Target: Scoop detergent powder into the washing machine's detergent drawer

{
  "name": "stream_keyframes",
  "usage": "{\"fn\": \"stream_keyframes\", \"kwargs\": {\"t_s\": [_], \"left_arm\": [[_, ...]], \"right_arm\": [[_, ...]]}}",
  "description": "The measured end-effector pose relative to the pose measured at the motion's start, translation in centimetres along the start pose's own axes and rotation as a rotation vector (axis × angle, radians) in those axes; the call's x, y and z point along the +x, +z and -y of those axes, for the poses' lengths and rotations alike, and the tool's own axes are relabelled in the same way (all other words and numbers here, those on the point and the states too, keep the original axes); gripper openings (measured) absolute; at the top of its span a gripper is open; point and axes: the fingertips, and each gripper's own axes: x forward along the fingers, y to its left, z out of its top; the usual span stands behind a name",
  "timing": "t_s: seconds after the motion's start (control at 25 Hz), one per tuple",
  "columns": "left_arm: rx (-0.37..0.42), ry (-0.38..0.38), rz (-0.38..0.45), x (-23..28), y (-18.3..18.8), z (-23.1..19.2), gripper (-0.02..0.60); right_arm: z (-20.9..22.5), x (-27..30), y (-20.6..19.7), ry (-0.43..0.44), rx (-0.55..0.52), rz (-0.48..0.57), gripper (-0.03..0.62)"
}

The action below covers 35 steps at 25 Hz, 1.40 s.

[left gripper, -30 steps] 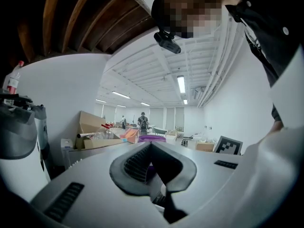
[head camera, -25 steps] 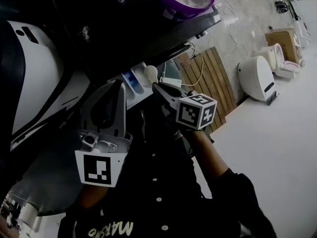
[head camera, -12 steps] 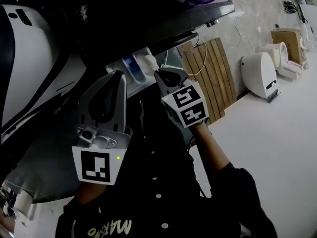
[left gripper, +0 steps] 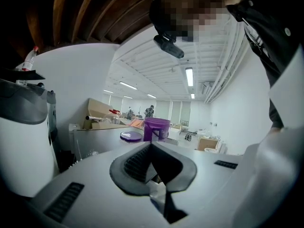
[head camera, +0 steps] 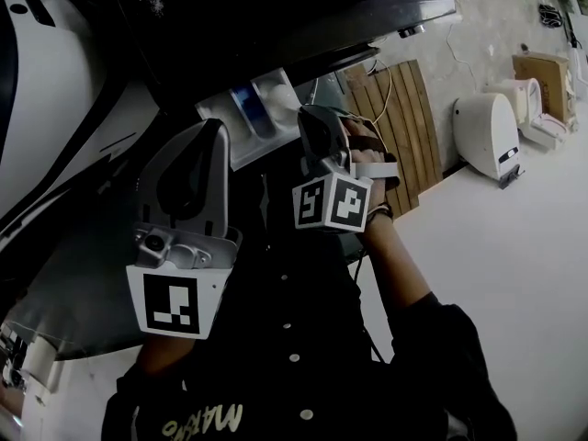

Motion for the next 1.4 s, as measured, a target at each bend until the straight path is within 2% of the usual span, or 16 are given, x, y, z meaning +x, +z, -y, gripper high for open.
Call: {"fn": "stream_keyframes", "kwargs": {"t_s": [0.12, 0.6, 0.68, 0.84, 0.92, 1.0, 1.08, 1.28, 1.4], "left_arm": [[-0.001, 0.0, -0.003, -0.1, -0.2, 0.0, 0.015], [-0.002, 0.011, 0.01, -0.2, 0.6, -0.3, 0.015], [-0.005, 0.014, 0.017, -0.2, 0.9, -0.4, 0.015], [-0.021, -0.005, 0.022, -0.1, 1.8, 0.2, 0.015], [-0.018, -0.01, 0.029, 0.0, 2.4, 0.5, 0.015], [-0.016, -0.013, 0.039, 0.1, 3.0, 0.7, 0.015], [-0.01, -0.02, 0.043, 0.2, 3.5, 0.9, 0.015], [0.0, -0.02, 0.056, 0.3, 5.1, 1.0, 0.015], [0.035, -0.02, 0.117, 0.5, 7.4, 0.9, 0.015]], "right_arm": [[0.0, -0.1, 0.3, -0.049, -0.078, 0.013, 0.034], [0.1, -0.5, 0.6, -0.095, -0.119, 0.013, 0.034], [-0.3, -0.6, 0.6, -0.035, -0.017, 0.032, 0.034], [-0.5, -1.4, 1.0, 0.17, 0.456, 0.076, 0.034], [-0.1, -1.9, 1.3, 0.222, 0.633, 0.09, 0.034], [0.5, -2.4, 1.7, 0.262, 0.759, 0.107, 0.034], [0.9, -2.9, 2.1, 0.285, 0.827, 0.124, 0.034], [2.8, -5.0, 3.6, 0.323, 0.914, 0.188, 0.034], [4.8, -7.0, 4.4, 0.33, 0.957, 0.236, 0.034]]}}
